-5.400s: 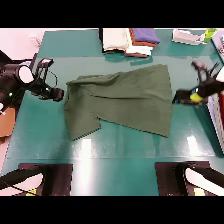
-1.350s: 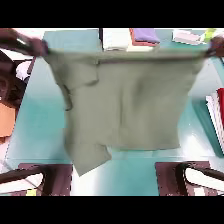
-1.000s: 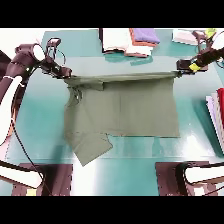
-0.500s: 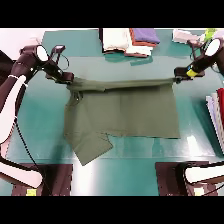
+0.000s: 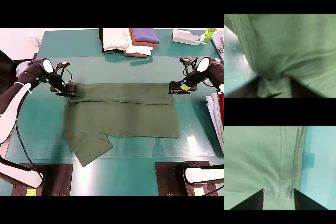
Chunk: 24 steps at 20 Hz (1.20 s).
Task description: Fold the shirts.
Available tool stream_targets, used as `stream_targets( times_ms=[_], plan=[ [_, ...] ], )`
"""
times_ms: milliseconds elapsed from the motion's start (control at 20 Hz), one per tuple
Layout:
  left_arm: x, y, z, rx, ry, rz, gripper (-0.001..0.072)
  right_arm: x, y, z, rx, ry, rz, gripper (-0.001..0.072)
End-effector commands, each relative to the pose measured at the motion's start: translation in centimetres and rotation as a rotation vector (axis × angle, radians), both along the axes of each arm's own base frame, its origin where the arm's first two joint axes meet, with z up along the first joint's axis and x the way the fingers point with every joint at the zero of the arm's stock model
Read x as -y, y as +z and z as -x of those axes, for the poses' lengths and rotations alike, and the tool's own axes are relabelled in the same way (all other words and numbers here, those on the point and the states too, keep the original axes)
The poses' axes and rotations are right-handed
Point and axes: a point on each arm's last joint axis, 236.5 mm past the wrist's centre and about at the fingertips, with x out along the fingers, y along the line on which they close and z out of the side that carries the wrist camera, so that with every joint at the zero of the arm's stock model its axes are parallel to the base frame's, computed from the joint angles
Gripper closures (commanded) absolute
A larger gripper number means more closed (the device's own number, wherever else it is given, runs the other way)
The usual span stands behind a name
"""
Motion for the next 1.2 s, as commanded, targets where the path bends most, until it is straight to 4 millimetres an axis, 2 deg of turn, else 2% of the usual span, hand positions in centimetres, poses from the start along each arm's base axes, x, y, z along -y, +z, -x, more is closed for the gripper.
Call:
stream_targets(
  times_ms=[0, 100, 150, 250, 350, 500, 550, 650, 750, 850, 1000, 1150],
  plan=[
    [-0.8, 1.7, 0.8, 0.010, -0.008, -0.035, 0.0227, -0.1, 2.2, -0.2, 0.066, -0.017, -0.016, 0.0278],
    [-1.6, 4.8, 1.4, 0.063, 0.008, -0.056, 0.0227, 1.0, 4.1, 1.4, 0.059, -0.039, -0.017, 0.0278],
    [-1.7, 6.1, 2.1, 0.086, 0.014, -0.052, 0.0227, 1.6, 4.5, 3.0, 0.031, -0.052, -0.020, 0.0278],
    [-2.0, 7.1, 4.8, 0.094, 0.046, -0.040, 0.0228, 2.5, 4.0, 6.7, -0.026, -0.087, -0.027, 0.0278],
    [-2.3, 6.5, 8.0, 0.074, 0.069, -0.034, 0.0228, 2.9, 2.2, 10.6, -0.087, -0.124, -0.038, 0.0272],
    [-2.0, 4.9, 13.4, 0.040, 0.103, 0.011, 0.0227, 2.3, -1.5, 17.0, -0.209, -0.164, -0.065, 0.0185],
    [-1.9, 4.4, 14.8, 0.029, 0.114, 0.024, 0.0227, 1.8, -2.7, 18.8, -0.249, -0.167, -0.075, 0.0185],
    [-1.7, 3.8, 16.8, 0.015, 0.135, 0.043, 0.0227, 1.0, -4.4, 21.3, -0.292, -0.171, -0.088, 0.0185],
    [-1.8, 3.4, 17.9, 0.008, 0.135, 0.044, 0.0227, 0.6, -5.5, 22.9, -0.319, -0.175, -0.094, 0.0186],
    [-1.8, 3.3, 18.0, 0.009, 0.135, 0.044, 0.0227, 0.0, -6.3, 23.8, -0.333, -0.180, -0.111, 0.0186],
    [-1.8, 3.4, 17.5, 0.030, 0.139, 0.048, 0.0227, -1.4, -6.5, 23.0, -0.304, -0.195, -0.166, 0.0198],
    [-1.8, 3.4, 17.5, 0.031, 0.139, 0.048, 0.0227, -2.2, -6.6, 22.1, -0.269, -0.159, -0.144, 0.0205]
  ],
)
